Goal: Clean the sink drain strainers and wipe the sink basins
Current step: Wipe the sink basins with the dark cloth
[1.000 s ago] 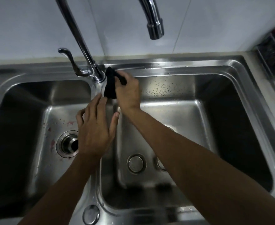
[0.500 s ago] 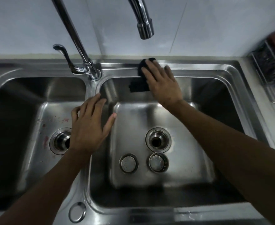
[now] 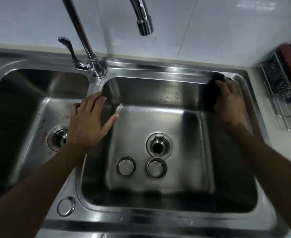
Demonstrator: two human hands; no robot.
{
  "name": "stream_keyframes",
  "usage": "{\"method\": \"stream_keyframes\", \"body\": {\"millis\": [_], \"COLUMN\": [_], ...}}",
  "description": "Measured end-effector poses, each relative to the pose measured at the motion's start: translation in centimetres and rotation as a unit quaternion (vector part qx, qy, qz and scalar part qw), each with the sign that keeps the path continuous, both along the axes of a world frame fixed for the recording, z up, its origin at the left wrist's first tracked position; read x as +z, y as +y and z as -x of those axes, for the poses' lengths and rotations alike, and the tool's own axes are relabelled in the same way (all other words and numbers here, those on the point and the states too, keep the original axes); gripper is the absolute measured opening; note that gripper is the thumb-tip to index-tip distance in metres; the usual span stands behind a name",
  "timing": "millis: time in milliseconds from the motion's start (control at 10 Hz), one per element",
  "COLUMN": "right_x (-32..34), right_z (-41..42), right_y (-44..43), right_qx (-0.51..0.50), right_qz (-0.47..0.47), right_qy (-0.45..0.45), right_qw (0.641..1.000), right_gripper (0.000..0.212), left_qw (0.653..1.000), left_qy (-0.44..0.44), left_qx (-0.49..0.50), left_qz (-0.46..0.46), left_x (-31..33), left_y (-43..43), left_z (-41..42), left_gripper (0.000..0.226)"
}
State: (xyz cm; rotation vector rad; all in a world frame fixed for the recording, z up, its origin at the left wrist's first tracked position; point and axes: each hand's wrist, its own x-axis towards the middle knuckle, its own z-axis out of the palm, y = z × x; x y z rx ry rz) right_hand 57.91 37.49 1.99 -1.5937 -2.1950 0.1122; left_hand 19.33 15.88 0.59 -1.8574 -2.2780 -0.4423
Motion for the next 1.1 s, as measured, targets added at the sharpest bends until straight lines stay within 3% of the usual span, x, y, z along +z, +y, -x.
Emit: {"method": "stream_keyframes", "body": {"millis": [100, 200, 300, 400, 500, 600, 700, 800, 900, 1000, 1100], "right_x": [-2.7, -2.9, -3.6, -2.5, -0.5, -0.9, -1.0, -0.6, -0.8, -1.1, -1.9], "right_z": [4.5, 10.0, 12.9, 15.3, 19.4, 23.6, 27.9, 32.4, 33.0, 31.7, 29.9], "right_y": [-5.0, -5.1, -2.5, -1.9, -2.7, -4.3, -5.9, -7.4, -8.3, -9.4, -11.4], "right_qx": [-0.185, -0.337, -0.334, -0.335, -0.299, -0.278, -0.287, -0.269, -0.204, -0.092, 0.029], "right_qz": [0.045, 0.149, 0.245, 0.370, 0.337, 0.408, 0.477, 0.506, 0.560, 0.585, 0.593], "right_qy": [0.347, 0.636, 0.709, 0.580, 0.732, 0.612, 0.723, 0.733, 0.622, 0.502, 0.424], "right_qw": [0.918, 0.678, 0.571, 0.643, 0.511, 0.618, 0.408, 0.367, 0.508, 0.631, 0.684], "right_gripper": [0.046, 0.049, 0.053, 0.069, 0.053, 0.053, 0.039, 0.037, 0.020, 0.022, 0.027], "left_qw": [1.000, 1.000, 1.000, 0.999, 0.999, 0.999, 0.999, 0.999, 0.998, 0.998, 0.998], "left_qy": [-0.002, 0.004, -0.015, -0.026, -0.029, -0.020, -0.037, -0.049, -0.055, -0.059, -0.060], "left_qx": [-0.005, -0.004, -0.008, -0.011, -0.006, -0.007, -0.014, -0.008, -0.004, -0.007, -0.004], "left_qz": [0.007, 0.002, 0.014, 0.028, 0.041, 0.042, 0.026, 0.011, 0.005, 0.016, 0.027], "left_x": [0.1, 0.1, 0.3, 0.5, 0.8, 1.1, 1.1, 1.1, 1.1, 1.0, 1.1], "left_y": [-0.1, -0.1, 0.0, -0.1, -0.1, -0.1, -0.2, -0.3, -0.2, -0.2, -0.1], "left_z": [-0.2, -0.1, -0.1, -0.2, -0.2, -0.4, -0.4, -0.3, -0.3, -0.3, -0.3], "left_gripper": [0.068, 0.066, 0.065, 0.060, 0.059, 0.054, 0.046, 0.042, 0.044, 0.046, 0.048]}}
